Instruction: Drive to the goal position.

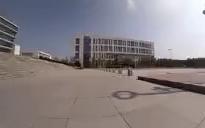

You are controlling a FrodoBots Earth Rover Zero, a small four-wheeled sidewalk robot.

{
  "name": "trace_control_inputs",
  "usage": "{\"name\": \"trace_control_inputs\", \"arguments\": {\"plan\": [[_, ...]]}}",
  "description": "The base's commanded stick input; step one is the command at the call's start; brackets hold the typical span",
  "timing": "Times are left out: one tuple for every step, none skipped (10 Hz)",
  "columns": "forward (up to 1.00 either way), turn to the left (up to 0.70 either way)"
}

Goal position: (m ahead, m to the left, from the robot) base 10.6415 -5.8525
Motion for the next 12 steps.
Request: {"name": "trace_control_inputs", "arguments": {"plan": [[0.70,0.00],[0.70,0.00],[0.70,0.00],[0.70,0.00],[0.70,0.00],[0.70,0.00],[0.70,0.00],[0.70,0.00],[0.70,0.00],[0.70,0.00],[0.70,0.00],[0.70,0.00]]}}
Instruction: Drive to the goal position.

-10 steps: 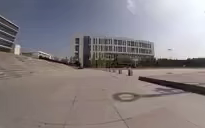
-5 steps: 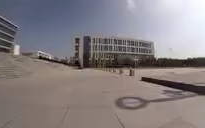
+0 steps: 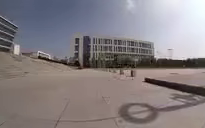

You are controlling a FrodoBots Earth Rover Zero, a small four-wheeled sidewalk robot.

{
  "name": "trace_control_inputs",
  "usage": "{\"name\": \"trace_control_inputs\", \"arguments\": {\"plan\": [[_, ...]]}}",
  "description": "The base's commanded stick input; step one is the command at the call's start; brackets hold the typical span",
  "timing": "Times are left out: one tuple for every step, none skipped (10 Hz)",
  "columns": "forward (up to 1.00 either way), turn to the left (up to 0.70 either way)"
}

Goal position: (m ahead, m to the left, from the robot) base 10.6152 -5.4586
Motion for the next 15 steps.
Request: {"name": "trace_control_inputs", "arguments": {"plan": [[0.70,0.00],[0.70,0.00],[0.70,0.00],[0.70,0.00],[0.70,0.00],[0.70,0.00],[0.70,0.00],[0.70,0.00],[0.70,0.00],[0.70,0.00],[0.70,0.00],[0.70,0.00],[0.70,0.00],[0.70,0.00],[0.70,0.00]]}}
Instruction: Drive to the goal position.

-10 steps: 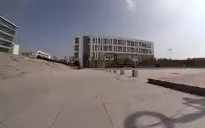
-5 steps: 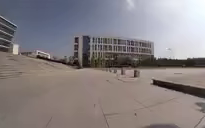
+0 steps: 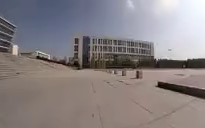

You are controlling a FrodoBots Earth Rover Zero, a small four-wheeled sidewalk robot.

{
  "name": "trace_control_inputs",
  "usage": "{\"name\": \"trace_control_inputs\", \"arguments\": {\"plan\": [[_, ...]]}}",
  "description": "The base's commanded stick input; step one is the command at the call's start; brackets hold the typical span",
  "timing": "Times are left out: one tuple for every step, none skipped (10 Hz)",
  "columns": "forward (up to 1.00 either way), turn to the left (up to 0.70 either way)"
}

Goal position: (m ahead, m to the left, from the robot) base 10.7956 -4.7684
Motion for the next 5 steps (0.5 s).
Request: {"name": "trace_control_inputs", "arguments": {"plan": [[0.70,-0.06],[0.70,-0.30],[0.70,-0.34],[0.70,-0.34],[0.70,-0.34]]}}
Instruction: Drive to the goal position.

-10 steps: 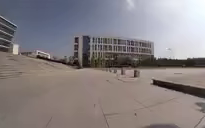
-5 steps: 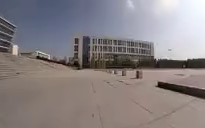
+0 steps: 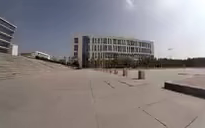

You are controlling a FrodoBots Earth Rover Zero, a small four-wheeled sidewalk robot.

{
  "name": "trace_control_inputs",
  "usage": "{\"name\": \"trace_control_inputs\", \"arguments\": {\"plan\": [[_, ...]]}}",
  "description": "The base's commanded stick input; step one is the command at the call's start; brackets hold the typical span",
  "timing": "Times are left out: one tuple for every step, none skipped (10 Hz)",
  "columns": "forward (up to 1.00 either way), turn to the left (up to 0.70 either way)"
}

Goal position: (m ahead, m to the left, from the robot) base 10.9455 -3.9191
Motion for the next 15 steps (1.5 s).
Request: {"name": "trace_control_inputs", "arguments": {"plan": [[0.70,-0.11],[0.70,0.00],[0.70,0.00],[0.70,0.00],[0.70,0.00],[0.70,0.00],[0.70,0.00],[0.70,0.00],[0.70,0.00],[0.70,0.00],[0.70,0.00],[0.70,0.00],[0.70,0.00],[0.70,0.00],[0.70,0.00]]}}
